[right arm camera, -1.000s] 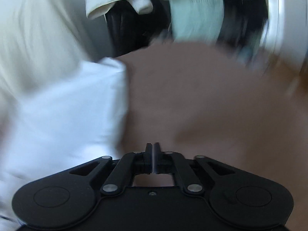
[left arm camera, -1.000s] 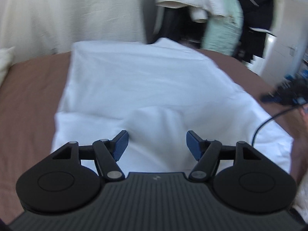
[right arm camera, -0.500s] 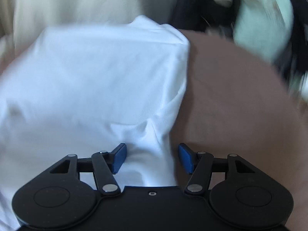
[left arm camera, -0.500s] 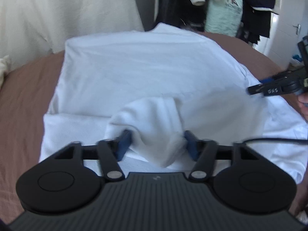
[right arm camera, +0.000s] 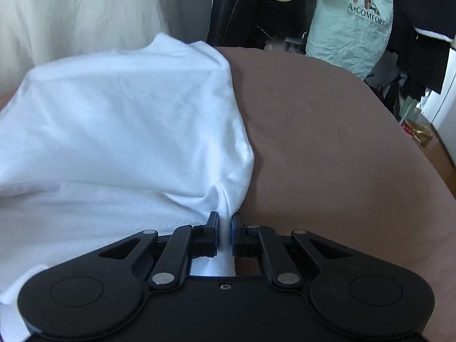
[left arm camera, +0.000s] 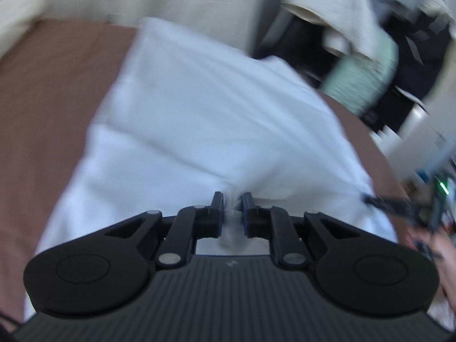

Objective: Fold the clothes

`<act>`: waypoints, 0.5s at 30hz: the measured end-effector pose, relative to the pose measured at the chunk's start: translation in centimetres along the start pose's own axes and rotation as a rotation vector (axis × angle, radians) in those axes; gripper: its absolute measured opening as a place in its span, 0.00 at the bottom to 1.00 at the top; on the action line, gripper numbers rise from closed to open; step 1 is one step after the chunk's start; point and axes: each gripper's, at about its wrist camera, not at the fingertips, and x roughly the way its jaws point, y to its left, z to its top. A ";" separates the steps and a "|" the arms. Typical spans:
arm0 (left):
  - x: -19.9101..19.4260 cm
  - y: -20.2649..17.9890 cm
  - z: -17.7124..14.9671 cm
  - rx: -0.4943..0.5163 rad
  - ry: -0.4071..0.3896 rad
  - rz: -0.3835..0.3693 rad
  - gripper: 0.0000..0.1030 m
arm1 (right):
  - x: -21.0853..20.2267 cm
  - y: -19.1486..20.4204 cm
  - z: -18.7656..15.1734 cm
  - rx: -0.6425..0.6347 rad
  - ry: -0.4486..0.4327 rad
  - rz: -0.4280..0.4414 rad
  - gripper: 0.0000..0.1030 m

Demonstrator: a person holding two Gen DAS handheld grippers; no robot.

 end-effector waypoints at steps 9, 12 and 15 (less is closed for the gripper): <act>-4.9 6.7 0.7 -0.196 -0.133 0.086 0.13 | -0.7 0.4 1.0 -0.044 -0.021 -0.107 0.41; -3.8 4.9 0.9 -0.126 -0.079 0.005 0.32 | -2.6 0.2 1.0 0.007 -0.079 0.006 0.43; -2.5 3.1 0.3 -0.057 -0.037 -0.057 0.54 | -4.7 0.1 0.7 0.037 -0.147 0.175 0.50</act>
